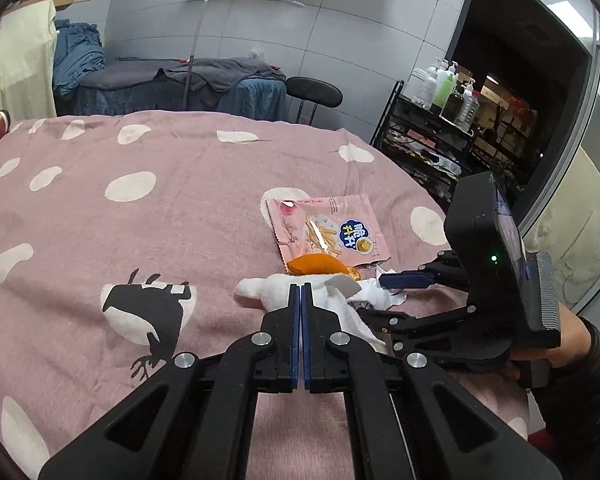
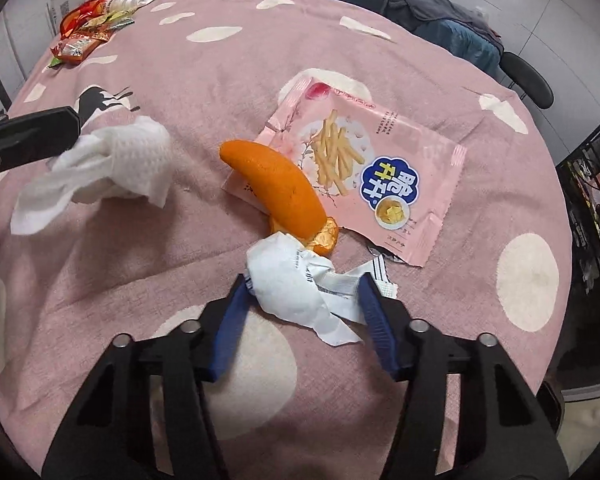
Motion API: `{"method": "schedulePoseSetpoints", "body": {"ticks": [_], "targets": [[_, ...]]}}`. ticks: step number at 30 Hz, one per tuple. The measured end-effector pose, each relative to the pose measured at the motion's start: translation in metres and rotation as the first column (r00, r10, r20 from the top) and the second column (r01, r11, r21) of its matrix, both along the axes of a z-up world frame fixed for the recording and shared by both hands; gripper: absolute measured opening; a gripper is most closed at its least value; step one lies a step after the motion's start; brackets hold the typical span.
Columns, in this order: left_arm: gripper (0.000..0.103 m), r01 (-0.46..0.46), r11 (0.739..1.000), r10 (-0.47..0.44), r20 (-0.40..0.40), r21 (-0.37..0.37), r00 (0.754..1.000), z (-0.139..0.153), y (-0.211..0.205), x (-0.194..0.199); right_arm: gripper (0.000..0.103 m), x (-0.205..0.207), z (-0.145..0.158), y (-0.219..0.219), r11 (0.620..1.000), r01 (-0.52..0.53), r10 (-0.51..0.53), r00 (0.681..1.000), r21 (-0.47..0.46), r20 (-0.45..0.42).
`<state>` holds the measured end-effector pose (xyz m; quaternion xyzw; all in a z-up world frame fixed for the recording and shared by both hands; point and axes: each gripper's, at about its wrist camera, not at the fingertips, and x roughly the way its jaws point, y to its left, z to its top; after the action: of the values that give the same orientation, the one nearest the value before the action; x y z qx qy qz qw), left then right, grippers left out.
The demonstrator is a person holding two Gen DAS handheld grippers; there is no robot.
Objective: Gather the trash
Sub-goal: 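Grasp a white tissue with the right tool while the left tool grasps another white tissue, then carry the right tool's white tissue over the bin and open the right tool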
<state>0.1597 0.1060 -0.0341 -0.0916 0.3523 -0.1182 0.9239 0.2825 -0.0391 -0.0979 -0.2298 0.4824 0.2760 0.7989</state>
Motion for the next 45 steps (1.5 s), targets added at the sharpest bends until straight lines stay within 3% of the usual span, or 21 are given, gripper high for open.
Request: {"method": "schedulePoseSetpoints", "body": {"ticks": [1,4,15,26,33,45], "targets": [[0.002,-0.002,1.000,0.002,0.006,-0.003,1.000,0.001,0.000,-0.001,0.033,-0.001,0.001,-0.001,1.000,-0.001,0.001,1.000,0.013,-0.002],[0.002,-0.006,1.000,0.006,0.018,-0.013,1.000,0.005,0.001,-0.002,0.030,-0.006,0.001,-0.001,1.000,0.007,-0.008,1.000,0.014,0.019],[0.002,0.018,0.999,-0.014,0.080,-0.049,0.997,0.024,-0.010,-0.017,0.029,-0.033,0.040,-0.038,0.976,0.093,-0.106,0.993,0.199,0.058],[0.002,0.096,0.992,-0.084,0.140,-0.082,0.987,0.045,-0.045,-0.027,0.029,-0.075,0.087,-0.098,0.881,0.175,-0.246,0.963,0.439,0.110],[0.002,0.176,0.980,-0.159,0.164,-0.094,0.974,0.052,-0.078,-0.027,0.029,-0.096,0.098,-0.137,0.826,0.238,-0.337,0.935,0.511,0.109],[0.002,0.336,0.936,-0.315,0.172,-0.106,0.933,0.054,-0.147,-0.023,0.029,-0.134,0.102,-0.230,0.711,0.390,-0.539,0.837,0.585,0.096]]}}
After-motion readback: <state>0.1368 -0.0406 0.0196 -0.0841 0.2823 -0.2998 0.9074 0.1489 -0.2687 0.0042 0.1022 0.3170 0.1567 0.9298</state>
